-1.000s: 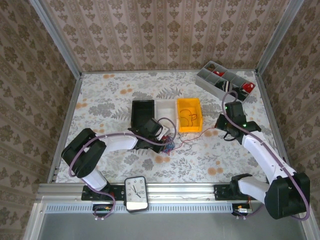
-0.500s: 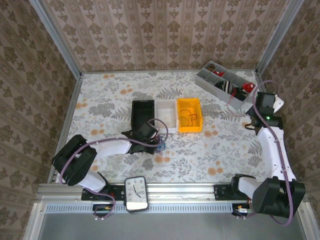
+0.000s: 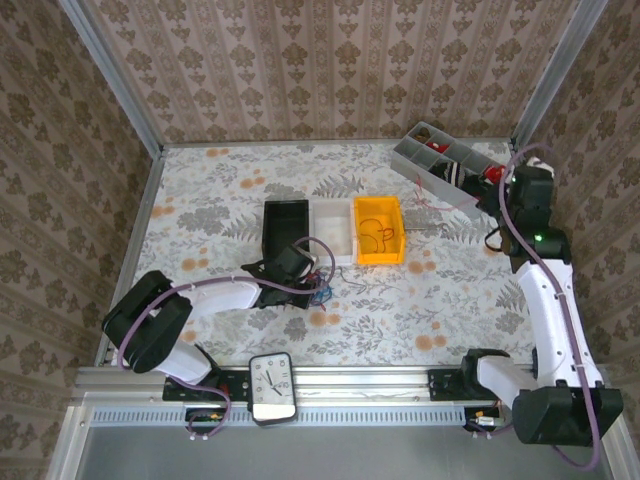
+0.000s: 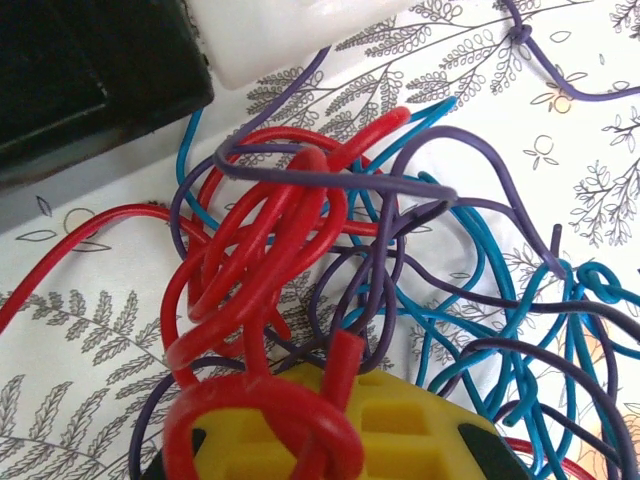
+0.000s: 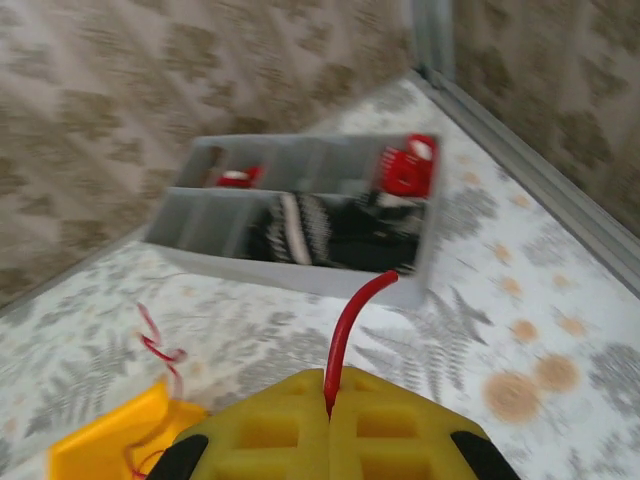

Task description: Untangle the cables

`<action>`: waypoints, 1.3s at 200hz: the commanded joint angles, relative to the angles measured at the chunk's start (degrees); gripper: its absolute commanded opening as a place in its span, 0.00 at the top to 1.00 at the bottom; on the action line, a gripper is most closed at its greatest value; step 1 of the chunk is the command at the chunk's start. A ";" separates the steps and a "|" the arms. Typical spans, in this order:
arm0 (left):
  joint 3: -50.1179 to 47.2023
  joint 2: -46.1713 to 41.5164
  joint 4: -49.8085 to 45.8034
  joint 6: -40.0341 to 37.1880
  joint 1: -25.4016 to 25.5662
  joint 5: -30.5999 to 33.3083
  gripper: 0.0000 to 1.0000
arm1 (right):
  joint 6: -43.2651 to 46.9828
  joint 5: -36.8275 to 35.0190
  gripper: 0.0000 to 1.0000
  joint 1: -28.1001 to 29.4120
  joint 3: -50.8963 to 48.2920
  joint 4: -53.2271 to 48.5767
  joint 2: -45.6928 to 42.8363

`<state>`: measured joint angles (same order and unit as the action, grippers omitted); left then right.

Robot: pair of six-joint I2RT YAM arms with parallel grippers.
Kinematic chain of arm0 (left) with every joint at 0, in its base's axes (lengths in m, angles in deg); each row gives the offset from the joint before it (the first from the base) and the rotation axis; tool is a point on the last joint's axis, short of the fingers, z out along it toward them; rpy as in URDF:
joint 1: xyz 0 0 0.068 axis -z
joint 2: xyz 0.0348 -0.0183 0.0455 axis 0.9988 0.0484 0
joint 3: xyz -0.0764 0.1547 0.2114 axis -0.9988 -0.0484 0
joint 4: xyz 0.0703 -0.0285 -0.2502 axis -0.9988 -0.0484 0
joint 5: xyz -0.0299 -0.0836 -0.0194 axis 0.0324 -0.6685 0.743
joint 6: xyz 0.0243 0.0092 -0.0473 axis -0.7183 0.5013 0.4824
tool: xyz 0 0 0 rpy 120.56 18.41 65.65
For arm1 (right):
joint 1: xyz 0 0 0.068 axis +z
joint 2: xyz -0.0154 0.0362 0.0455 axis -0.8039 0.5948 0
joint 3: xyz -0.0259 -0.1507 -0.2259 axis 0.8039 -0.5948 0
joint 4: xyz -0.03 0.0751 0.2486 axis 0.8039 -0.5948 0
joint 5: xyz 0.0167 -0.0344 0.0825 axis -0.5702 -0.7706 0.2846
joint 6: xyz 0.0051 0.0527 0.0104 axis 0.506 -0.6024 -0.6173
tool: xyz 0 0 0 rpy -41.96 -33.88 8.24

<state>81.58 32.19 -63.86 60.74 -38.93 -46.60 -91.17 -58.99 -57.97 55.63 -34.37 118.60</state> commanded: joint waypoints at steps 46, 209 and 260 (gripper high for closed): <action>0.30 -0.30 -0.89 -1.89 0.12 -1.42 1.00 | 9.98 -6.76 1.00 13.93 11.07 -2.44 8.29; 0.32 -0.39 -1.62 -2.01 0.48 -1.39 1.00 | 17.77 -21.71 1.00 22.58 9.16 -5.87 17.71; 0.84 0.98 -1.20 -2.34 0.55 -1.90 1.00 | 20.17 -25.25 1.00 22.75 9.58 -6.34 17.92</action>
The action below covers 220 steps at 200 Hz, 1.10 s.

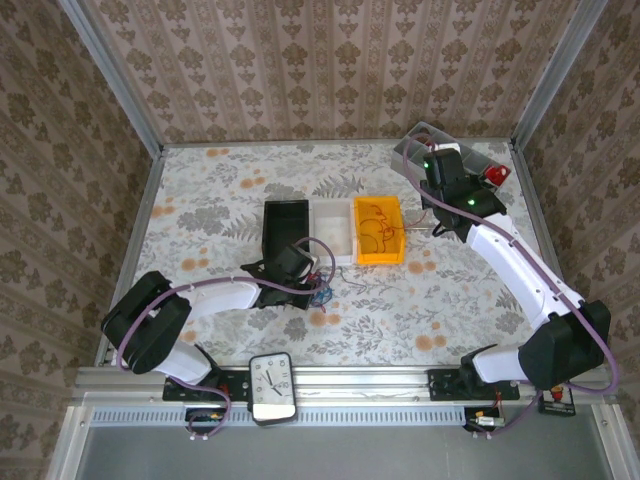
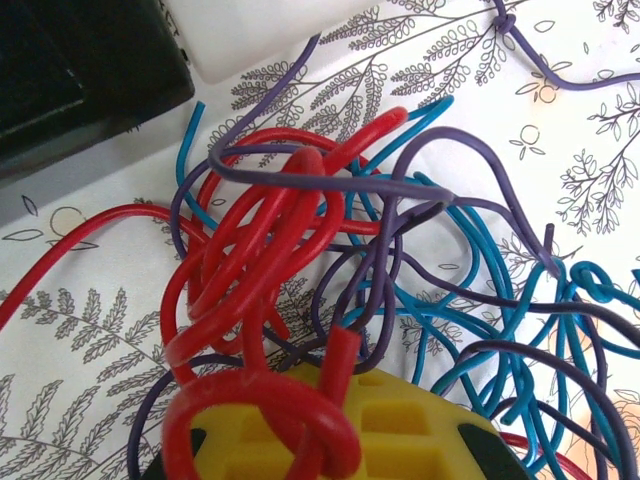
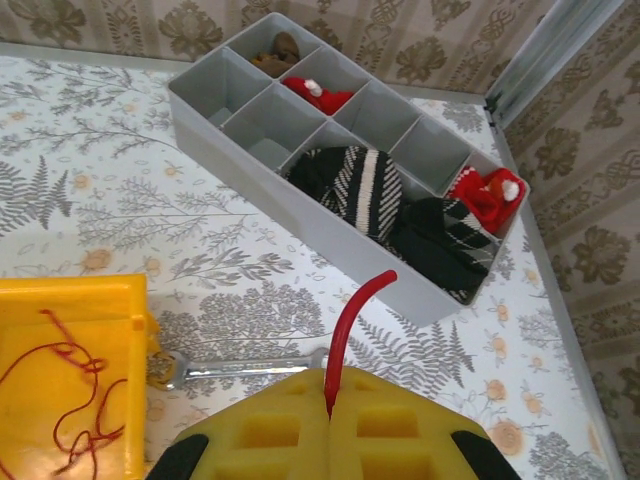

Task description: Untangle the cables

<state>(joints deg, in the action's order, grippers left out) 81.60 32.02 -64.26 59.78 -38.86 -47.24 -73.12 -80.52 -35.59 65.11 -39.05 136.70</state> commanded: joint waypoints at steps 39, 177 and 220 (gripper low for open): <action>1.18 1.80 -0.79 -1.58 0.64 -1.48 1.00 | 3.79 -3.77 1.00 3.81 1.07 0.15 3.72; 1.27 1.71 -2.15 -1.49 1.27 -0.69 1.00 | -2.73 15.93 1.00 10.85 0.28 8.28 16.61; 1.36 1.73 -2.25 -1.44 1.30 -0.69 1.00 | -5.39 19.51 1.00 9.30 -1.86 10.83 20.45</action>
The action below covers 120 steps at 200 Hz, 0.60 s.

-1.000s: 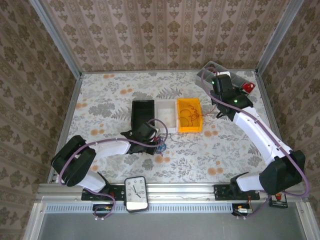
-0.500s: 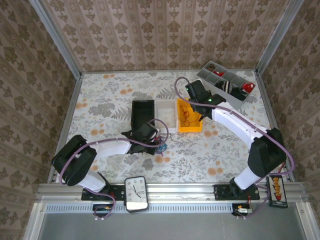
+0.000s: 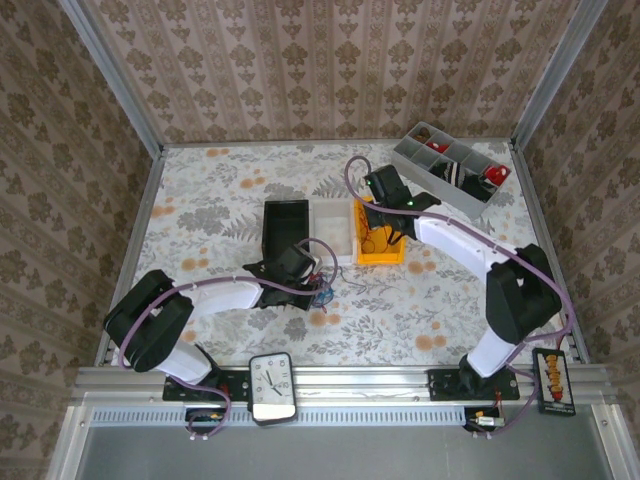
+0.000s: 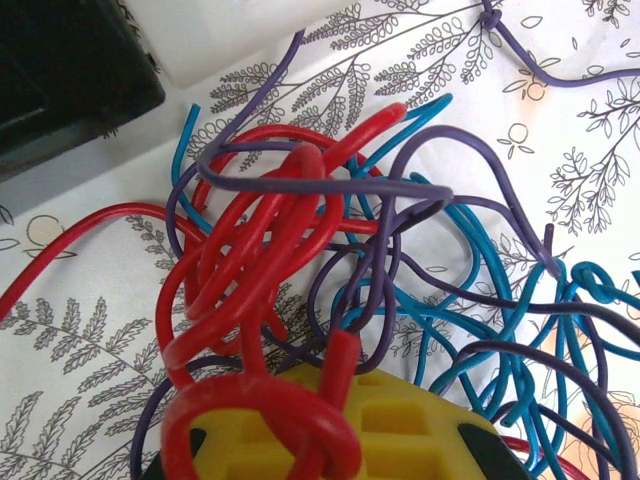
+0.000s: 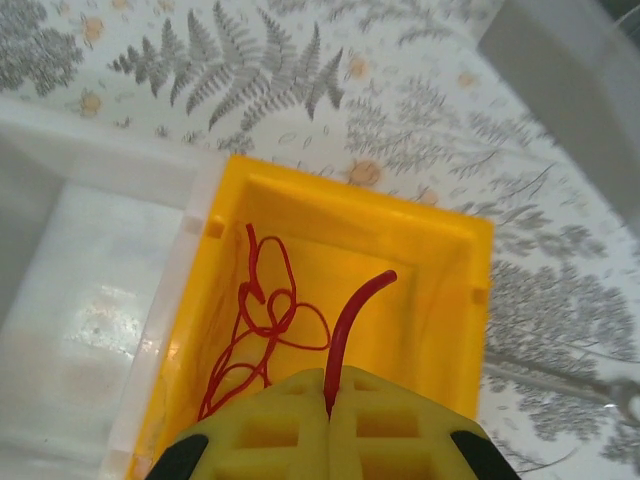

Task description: Untangle the cables

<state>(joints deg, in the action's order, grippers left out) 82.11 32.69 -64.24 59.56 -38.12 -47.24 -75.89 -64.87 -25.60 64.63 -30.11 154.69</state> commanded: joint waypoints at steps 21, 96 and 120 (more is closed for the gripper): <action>0.94 1.05 -2.42 -1.19 0.64 -0.69 1.00 | -2.67 3.74 1.00 -1.07 -1.13 2.14 5.39; 1.46 0.51 -3.30 -1.21 0.82 -0.43 1.00 | -4.14 4.70 1.00 -2.15 1.57 3.32 15.00; 1.56 0.09 -3.62 -1.14 0.86 -0.25 1.00 | -5.30 5.74 1.00 -2.65 1.87 3.47 15.90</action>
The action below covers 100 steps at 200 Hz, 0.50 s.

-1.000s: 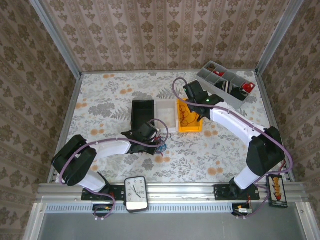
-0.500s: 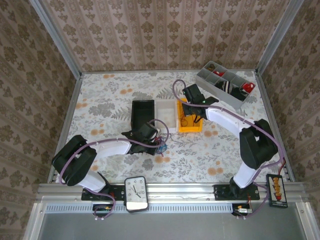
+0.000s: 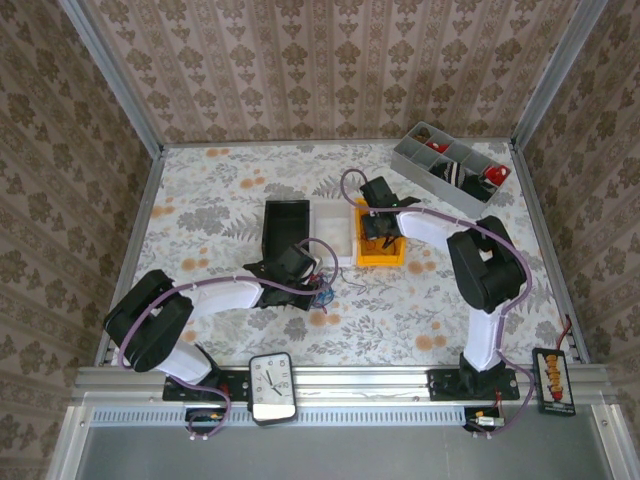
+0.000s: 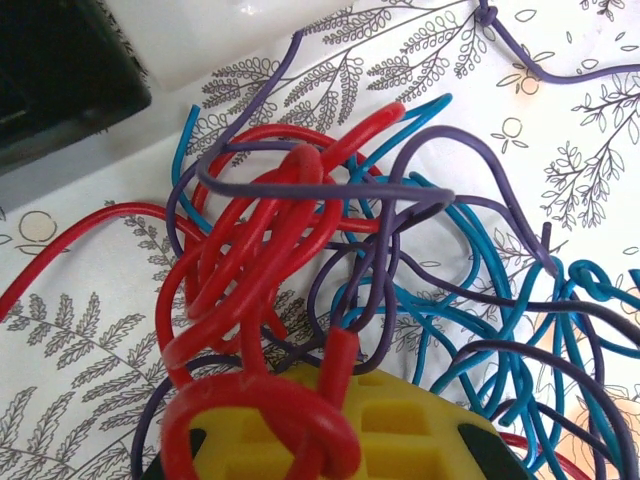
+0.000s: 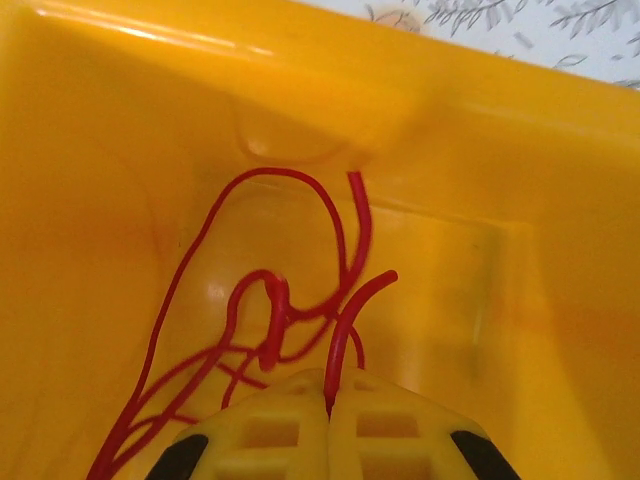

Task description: Untangle the cables

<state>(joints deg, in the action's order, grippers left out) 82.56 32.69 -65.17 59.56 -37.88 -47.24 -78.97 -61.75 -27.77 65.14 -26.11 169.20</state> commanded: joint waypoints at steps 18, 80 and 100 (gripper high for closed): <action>0.99 -0.43 -2.85 -1.16 0.74 0.09 1.00 | -2.52 3.61 1.00 -0.86 1.77 -0.89 1.15; 1.86 -0.62 -3.12 -1.93 0.67 -0.17 1.00 | -2.44 2.36 0.77 -1.39 2.46 -1.63 -5.21; 2.38 -0.20 -3.12 -2.33 0.68 -0.53 1.00 | -2.22 1.75 0.69 -1.77 2.46 -2.20 -6.61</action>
<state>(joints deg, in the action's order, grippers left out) 83.24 32.67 -66.07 59.10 -37.68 -47.30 -81.40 -59.74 -29.01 66.01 -26.48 166.25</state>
